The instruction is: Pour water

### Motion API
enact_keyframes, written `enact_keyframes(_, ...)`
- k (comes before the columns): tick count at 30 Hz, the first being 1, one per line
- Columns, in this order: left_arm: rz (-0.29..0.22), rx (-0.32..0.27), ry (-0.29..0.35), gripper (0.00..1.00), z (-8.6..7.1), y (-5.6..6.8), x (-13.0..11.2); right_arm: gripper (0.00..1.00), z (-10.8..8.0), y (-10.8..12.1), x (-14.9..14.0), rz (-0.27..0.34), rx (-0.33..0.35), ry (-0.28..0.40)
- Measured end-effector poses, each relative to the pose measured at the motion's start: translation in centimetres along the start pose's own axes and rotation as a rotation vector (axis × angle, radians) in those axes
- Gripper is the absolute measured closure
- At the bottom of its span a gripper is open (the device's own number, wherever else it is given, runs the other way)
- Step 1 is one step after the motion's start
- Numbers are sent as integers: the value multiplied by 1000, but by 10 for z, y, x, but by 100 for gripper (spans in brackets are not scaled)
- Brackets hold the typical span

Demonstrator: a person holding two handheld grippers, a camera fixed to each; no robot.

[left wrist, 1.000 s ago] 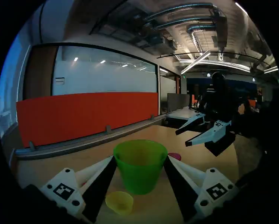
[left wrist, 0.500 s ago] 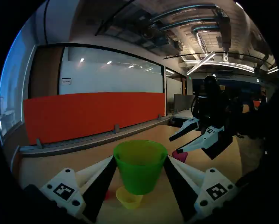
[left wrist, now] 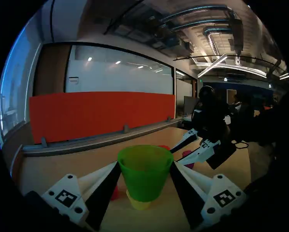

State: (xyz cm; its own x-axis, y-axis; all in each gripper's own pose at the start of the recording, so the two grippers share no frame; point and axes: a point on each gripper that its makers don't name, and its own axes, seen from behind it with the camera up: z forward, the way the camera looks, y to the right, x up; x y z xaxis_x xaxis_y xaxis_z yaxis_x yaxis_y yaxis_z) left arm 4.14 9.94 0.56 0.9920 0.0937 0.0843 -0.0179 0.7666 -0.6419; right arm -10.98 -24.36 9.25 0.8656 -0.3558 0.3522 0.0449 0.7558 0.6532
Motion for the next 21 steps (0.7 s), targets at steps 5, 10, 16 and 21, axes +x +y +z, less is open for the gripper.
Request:
enact_keyframes(5,-8,1,-6,14,-3,-4,-5,0,16,0,-9,5,-7,-42)
enact_keyframes(10,-6,1,-14,14,-5,-7,-10,0,29,2,-12,10,-18,-70)
enact_keyframes(16,-6,2,-18,14,-6,-10,-12,0,41,6,-14,21,-34,-93)
enact_keyframes(21,-8,1,-21,14,-6,-11,-13,0,50,7,-16,24,-39,-109)
